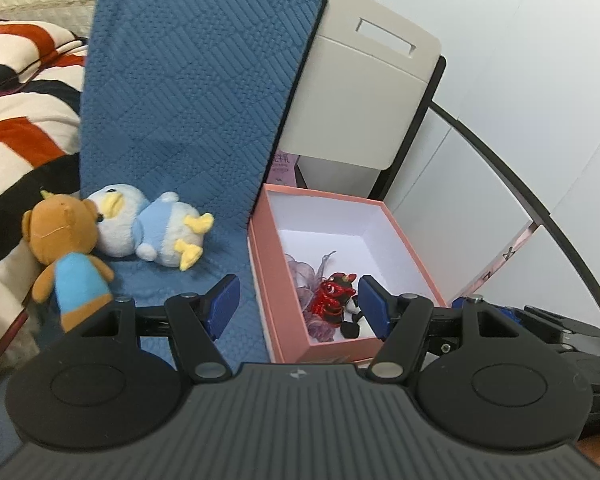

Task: Organize objects
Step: 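Move both tools back toward the bear and duck on the seat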

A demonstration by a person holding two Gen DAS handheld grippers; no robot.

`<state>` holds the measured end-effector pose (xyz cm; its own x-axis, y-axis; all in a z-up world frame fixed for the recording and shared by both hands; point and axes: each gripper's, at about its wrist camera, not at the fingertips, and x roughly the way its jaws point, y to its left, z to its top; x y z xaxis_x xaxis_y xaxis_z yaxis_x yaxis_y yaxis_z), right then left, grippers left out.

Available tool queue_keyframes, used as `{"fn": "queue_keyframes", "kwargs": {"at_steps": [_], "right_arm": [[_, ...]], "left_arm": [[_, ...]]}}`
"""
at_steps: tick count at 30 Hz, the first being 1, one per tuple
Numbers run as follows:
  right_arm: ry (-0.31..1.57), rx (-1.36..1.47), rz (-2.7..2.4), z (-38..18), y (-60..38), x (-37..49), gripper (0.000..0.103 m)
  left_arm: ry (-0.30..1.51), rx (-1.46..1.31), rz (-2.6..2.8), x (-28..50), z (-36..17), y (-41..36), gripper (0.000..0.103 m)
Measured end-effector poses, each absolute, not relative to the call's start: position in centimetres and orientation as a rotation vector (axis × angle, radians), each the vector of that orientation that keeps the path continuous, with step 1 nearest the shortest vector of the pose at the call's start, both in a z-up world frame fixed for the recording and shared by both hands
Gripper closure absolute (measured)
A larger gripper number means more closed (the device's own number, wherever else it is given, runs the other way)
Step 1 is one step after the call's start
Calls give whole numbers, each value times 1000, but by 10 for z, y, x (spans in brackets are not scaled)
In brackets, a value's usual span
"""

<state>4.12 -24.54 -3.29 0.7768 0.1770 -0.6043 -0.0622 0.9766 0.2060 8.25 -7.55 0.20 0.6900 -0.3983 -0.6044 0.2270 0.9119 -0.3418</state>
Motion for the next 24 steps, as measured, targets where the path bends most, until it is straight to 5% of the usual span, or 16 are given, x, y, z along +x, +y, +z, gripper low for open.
{"fn": "queue_keyframes", "kwargs": {"at_steps": [24], "right_arm": [[661, 120, 134, -100, -185, 54, 21]], "left_arm": [[737, -304, -250, 67, -71, -4, 32]]}}
